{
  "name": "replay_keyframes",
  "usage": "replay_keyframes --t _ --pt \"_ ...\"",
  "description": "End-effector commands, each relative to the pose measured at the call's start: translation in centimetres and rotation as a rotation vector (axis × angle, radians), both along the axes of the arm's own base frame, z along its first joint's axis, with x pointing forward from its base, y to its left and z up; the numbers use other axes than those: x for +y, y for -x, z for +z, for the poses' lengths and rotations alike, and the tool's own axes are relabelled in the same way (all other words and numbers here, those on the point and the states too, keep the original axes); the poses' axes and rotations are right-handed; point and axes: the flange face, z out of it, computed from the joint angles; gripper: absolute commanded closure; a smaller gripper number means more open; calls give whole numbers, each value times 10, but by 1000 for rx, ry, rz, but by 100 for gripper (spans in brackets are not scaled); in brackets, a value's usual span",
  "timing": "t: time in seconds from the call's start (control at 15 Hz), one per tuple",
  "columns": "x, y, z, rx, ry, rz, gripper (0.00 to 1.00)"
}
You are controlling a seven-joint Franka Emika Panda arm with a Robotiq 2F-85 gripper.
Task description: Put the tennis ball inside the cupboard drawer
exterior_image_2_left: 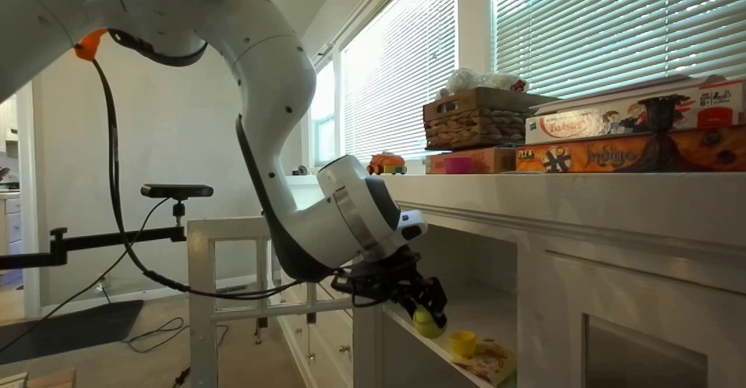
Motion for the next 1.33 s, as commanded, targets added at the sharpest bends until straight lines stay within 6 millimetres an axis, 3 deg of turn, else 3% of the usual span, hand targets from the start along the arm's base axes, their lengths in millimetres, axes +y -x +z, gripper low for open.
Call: replay_keyframes --t 0.0,0.67,1.27 --pt "4 -1 3 -18 -51 -59 59" --pt "9 -19 2 -60 -52 -67 59" --pt "11 -30 -12 -56 -30 -66 59"
